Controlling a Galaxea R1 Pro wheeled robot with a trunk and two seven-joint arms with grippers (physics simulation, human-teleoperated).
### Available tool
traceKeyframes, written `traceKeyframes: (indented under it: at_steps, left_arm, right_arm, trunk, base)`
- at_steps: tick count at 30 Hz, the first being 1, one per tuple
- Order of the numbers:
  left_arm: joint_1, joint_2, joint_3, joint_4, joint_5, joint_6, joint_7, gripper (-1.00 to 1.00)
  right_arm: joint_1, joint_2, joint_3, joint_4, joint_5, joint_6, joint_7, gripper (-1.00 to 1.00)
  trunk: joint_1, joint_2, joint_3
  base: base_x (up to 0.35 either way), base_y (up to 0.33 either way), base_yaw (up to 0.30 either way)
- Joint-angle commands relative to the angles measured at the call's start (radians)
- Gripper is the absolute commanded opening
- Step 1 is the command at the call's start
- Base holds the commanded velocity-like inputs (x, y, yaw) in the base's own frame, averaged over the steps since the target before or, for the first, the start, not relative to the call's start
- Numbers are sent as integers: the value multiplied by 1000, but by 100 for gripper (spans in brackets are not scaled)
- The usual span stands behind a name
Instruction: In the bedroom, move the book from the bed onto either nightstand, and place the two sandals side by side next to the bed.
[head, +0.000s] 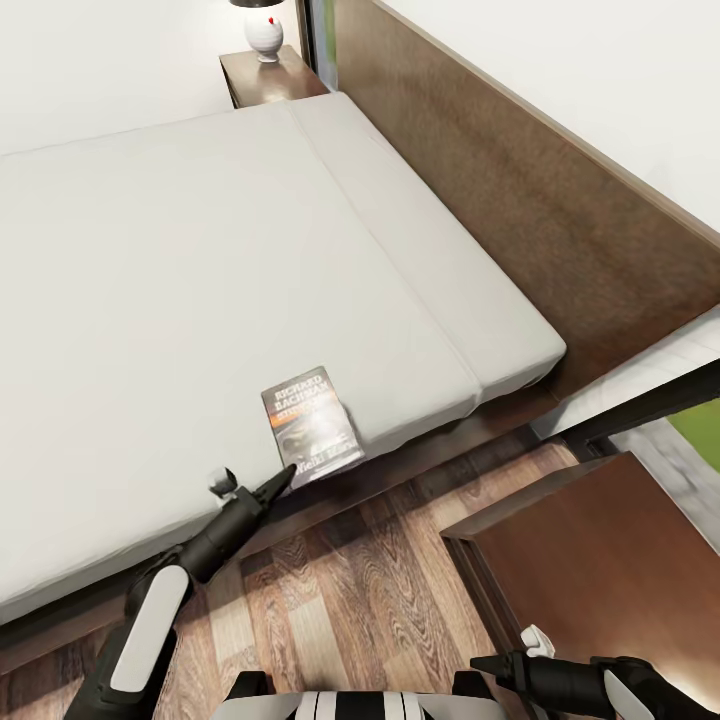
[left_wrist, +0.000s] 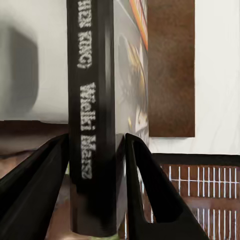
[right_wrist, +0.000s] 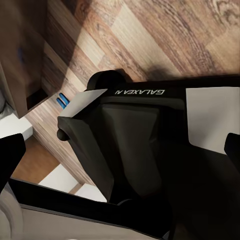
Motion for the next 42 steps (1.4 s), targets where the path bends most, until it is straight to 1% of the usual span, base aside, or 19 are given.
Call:
traceKeyframes:
  at_steps: [1, 3, 4, 6, 9, 10, 11, 15, 16, 17, 18, 20, 21, 24, 25, 28, 30, 34, 42]
  left_arm:
    - [0, 9, 1, -5, 1, 8, -1, -100]
    - [-1, 33, 0, -13, -5, 9, 0, -100]
    - [-1, 37, 0, -14, -11, 9, 0, -100]
    - [-2, 42, -2, -12, -28, 9, 1, -100]
    - [-2, 36, -3, 0, -39, 6, 12, -100]
    - [-2, 34, -3, 7, -40, 5, 33, -100]
    - [-2, 32, -4, 14, -41, 2, 71, -100]
    - [-2, 23, -7, 18, -43, 1, 188, -100]
    - [-2, 22, -13, 16, -43, 2, 208, -100]
    - [-2, 22, -17, 15, -43, 3, 215, -100]
    - [-2, 21, -38, 12, -43, 5, 229, -100]
    - [-2, 22, -61, 11, -43, 3, 237, -100]
    - [-2, 23, -67, 12, -42, 1, 239, -100]
    - [-2, 22, -70, 12, -36, 1, 241, -100]
    - [-2, 22, -71, 12, -28, 2, 241, -100]
    - [-2, 22, -75, 11, 13, 7, 238, -100]
    - [-2, 22, -76, 11, 29, 8, 236, -100]
    - [-2, 24, -75, 11, 39, 9, 234, -100]
    - [-2, 25, -75, 9, 41, 11, 233, -100]
  right_arm:
    - [0, -1, 5, -1, -9, 8, 0, 100]
    - [0, -1, 5, -1, -9, 8, 0, 100]
    - [0, -1, 5, -1, -9, 8, 0, 100]
    - [0, -1, 5, -1, -9, 8, 0, 100]
    - [0, -1, 5, -1, -9, 8, 0, 100]
    - [0, -1, 5, -1, -9, 8, 0, 100]
    - [0, -1, 5, -1, -9, 8, 1, 100]
    - [0, -1, 5, -1, -9, 8, 3, 100]
    - [0, -1, 5, -1, -9, 8, 3, 100]
    - [0, -1, 5, -1, -9, 8, 3, 100]
    - [0, -1, 5, -1, -9, 8, 3, 100]
    - [0, -1, 5, -1, -9, 8, 2, 100]
    - [0, -1, 5, -1, -9, 8, 2, 100]
    - [0, -1, 5, -1, -9, 8, 3, 100]
    - [0, -1, 5, -1, -9, 8, 2, 100]
    - [0, -1, 5, -1, -9, 8, 3, 100]
    - [0, -1, 5, -1, -9, 8, 3, 100]
    - [0, -1, 5, -1, -9, 8, 3, 100]
    - [0, -1, 5, -1, -9, 8, 3, 100]
  trunk:
    - [0, 0, 0]
    - [0, 0, 0]
    - [0, 0, 0]
    - [0, 0, 0]
    - [0, 0, 0]
    - [0, 0, 0]
    - [0, 0, 0]
    - [0, 0, 0]
    - [0, 0, 0]
    - [0, 0, 0]
    - [0, 0, 0]
    - [0, 0, 0]
    - [0, 0, 0]
    - [0, 0, 0]
    - [0, 0, 0]
    - [0, 0, 0]
    - [0, 0, 0]
    - [-15, 28, 12]
    - [-46, 84, 37]
  base:
    - [0, 0, 0]
    - [0, 0, 0]
    - [0, 0, 0]
    - [0, 0, 0]
    - [0, 0, 0]
    - [0, 0, 0]
    - [0, 0, 0]
    - [0, 0, 0]
    - [0, 0, 0]
    - [0, 0, 0]
    - [0, 0, 0]
    - [0, 0, 0]
    - [0, 0, 0]
    - [0, 0, 0]
    - [0, 0, 0]
    - [0, 0, 0]
    - [0, 0, 0]
    - [0, 0, 0]
    - [0, 0, 0]
